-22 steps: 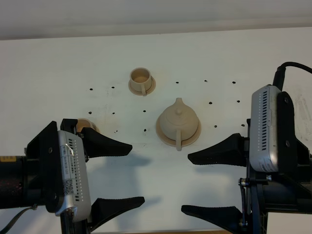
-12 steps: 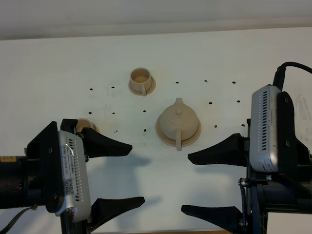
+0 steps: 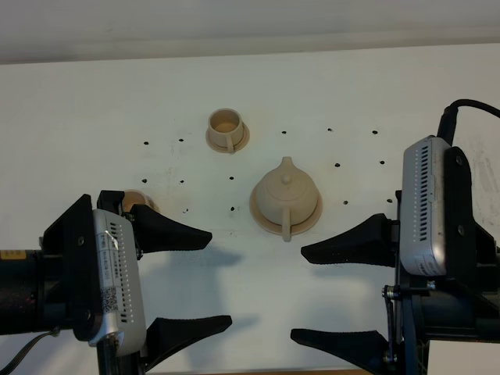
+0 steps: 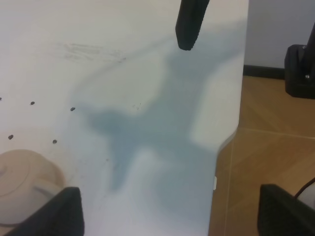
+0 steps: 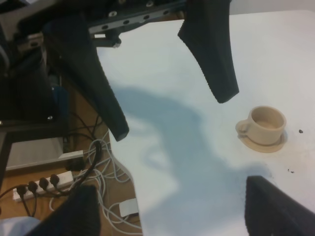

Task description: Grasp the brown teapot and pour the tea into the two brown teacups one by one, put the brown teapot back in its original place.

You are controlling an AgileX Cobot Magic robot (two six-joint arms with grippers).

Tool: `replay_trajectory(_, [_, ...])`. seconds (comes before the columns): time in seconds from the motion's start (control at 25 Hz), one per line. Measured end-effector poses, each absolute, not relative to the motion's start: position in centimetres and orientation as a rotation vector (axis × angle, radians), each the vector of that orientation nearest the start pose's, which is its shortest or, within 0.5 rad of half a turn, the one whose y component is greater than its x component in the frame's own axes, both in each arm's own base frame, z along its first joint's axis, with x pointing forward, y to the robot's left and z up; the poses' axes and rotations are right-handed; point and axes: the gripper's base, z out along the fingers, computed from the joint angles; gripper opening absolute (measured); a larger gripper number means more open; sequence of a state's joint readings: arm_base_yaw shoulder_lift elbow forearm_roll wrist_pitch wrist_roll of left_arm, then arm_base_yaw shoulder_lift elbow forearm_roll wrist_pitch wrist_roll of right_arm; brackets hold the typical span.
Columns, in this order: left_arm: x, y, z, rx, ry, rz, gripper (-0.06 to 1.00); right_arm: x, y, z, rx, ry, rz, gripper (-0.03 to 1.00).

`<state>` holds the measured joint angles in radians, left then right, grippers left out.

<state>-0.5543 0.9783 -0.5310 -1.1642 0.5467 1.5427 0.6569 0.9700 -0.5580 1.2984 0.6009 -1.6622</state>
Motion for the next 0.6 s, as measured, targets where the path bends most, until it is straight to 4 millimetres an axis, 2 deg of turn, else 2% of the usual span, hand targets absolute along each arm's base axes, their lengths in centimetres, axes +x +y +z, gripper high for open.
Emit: replay_trajectory(0.6, [13.17,-13.36,26.60,1.272,1.732,-0.614,0.77,11.52,15.22,28.34,-1.312,1.579,0.774,0.59])
